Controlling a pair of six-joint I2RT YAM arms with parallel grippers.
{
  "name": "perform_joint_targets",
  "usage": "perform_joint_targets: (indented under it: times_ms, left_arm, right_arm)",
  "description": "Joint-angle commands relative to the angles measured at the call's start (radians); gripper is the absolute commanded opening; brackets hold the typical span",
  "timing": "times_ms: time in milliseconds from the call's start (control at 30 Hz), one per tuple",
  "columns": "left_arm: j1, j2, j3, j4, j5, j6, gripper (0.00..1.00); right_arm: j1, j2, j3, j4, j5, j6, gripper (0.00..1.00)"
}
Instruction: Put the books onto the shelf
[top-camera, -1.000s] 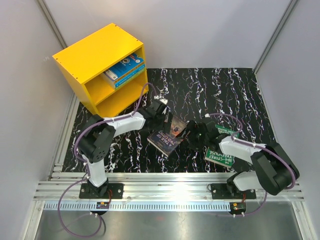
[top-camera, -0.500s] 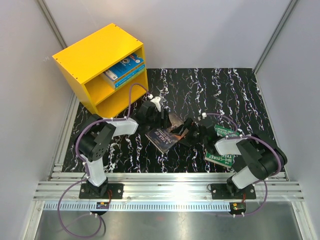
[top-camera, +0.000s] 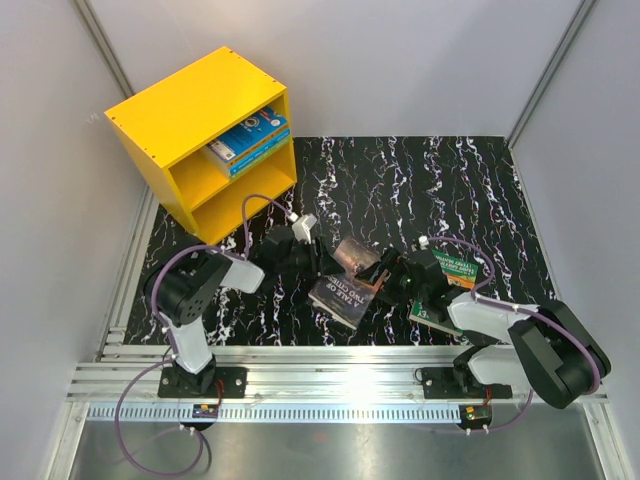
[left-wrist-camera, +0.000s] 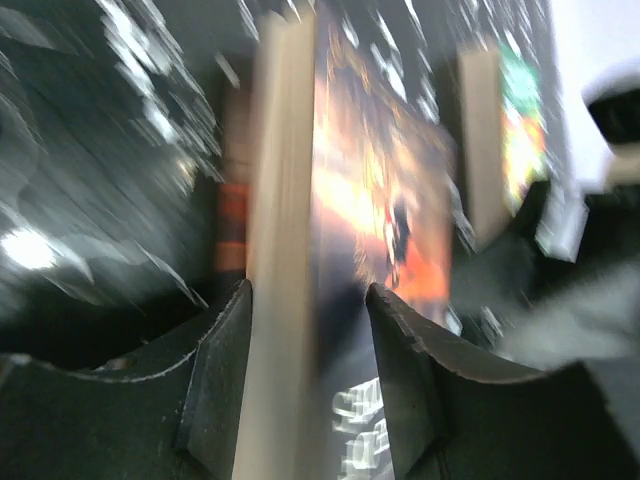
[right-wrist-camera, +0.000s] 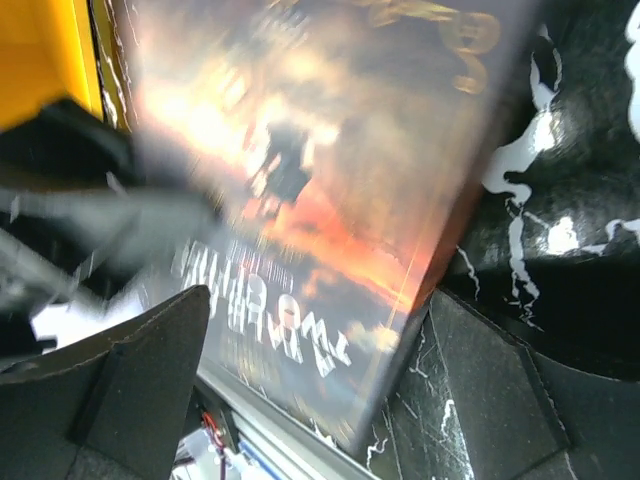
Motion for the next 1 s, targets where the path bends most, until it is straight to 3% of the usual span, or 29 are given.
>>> perform_joint_targets:
  times_ms: [0,167,267,333,367,500,767,967]
  left_arm:
    - [-0.110,-0.105,-0.027,-0.004,0.456,-0.134,0.52]
    - [-0.148,-0.202,-0.021,-0.098,0.499,-0.085,0.54]
    - [-0.205,-0.207,0.030,-0.278,0.441,0.024,0.52]
    - [-0.237,-0.182,0.064,-0.395,0.361,0.084,0.43]
    - [-0.241,-0.170,0.070,-0.421,0.337,0.092,0.26]
    - [-0.243,-0.138,0.081,-0.461,0.260,0.098,0.00]
    - [-0.240,-0.270,0.150,-0.642,0.094,0.217,0.00]
    - [-0.237,-0.325,0.194,-0.710,0.036,0.267,0.00]
  right_arm:
    - [0.009,0.033,-0.013,0.029,0.122,-0.055,1.00]
    - [0.011,0.050,-0.021,0.053,0.119,-0.050,1.00]
    - [0.011,0.050,-0.025,0.064,0.118,-0.049,1.00]
    - [0.011,0.036,-0.031,0.067,0.116,-0.049,1.00]
    - [0.011,0.028,-0.038,0.067,0.118,-0.049,1.00]
    - [0.011,-0.033,-0.061,0.053,0.116,-0.060,1.00]
    - [0.011,-0.237,-0.120,0.019,0.037,-0.123,1.00]
    - [0.011,-0.364,-0.173,0.107,-0.167,-0.153,1.00]
